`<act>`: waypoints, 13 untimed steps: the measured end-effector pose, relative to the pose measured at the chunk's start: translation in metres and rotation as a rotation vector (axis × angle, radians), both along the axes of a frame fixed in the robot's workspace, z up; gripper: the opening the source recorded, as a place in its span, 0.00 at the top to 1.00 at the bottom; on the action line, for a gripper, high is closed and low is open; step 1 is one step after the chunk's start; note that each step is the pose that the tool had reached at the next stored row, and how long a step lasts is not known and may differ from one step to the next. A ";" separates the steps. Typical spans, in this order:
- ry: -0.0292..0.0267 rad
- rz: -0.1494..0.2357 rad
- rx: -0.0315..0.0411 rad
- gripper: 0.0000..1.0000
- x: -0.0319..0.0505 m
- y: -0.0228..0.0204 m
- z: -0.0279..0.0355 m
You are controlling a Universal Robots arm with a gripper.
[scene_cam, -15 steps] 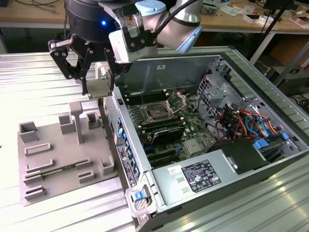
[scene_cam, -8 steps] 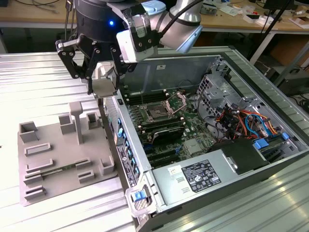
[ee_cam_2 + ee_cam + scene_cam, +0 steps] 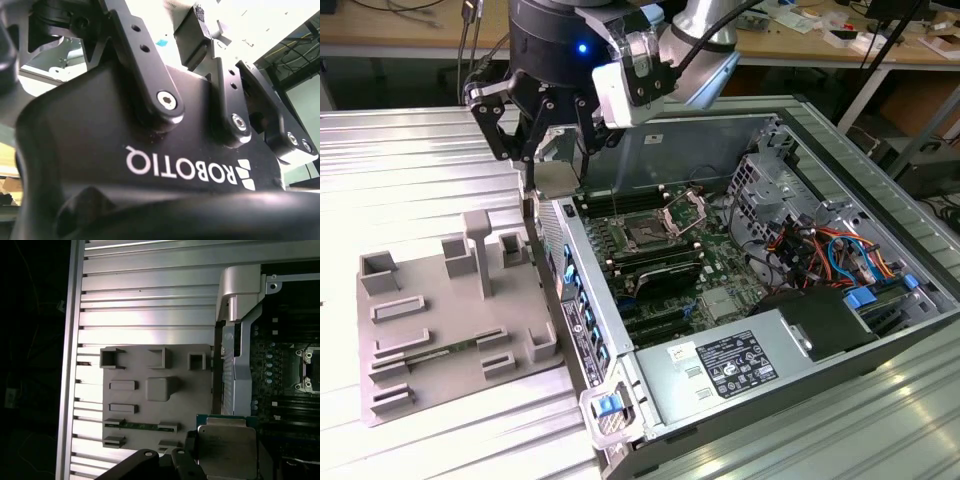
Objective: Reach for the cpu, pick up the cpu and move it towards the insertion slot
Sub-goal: 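Pick up the cpu and move it towards the insertion slot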
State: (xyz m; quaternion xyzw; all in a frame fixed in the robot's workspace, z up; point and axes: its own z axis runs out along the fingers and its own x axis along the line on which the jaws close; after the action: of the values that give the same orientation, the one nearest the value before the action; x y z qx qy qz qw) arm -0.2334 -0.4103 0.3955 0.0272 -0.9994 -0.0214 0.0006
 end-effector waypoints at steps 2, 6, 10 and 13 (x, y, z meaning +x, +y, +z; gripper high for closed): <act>0.0001 0.000 0.0000 0.45 0.0028 0.0000 0.0000; -0.0001 0.000 0.0001 0.45 0.0090 0.0000 -0.0001; 0.0000 0.000 0.0000 0.45 0.0156 0.0000 0.0000; 0.0000 0.000 0.0000 0.45 0.0197 0.0000 0.0000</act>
State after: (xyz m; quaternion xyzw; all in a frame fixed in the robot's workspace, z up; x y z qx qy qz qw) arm -0.2137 -0.4103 0.3955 0.0272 -0.9994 -0.0214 0.0006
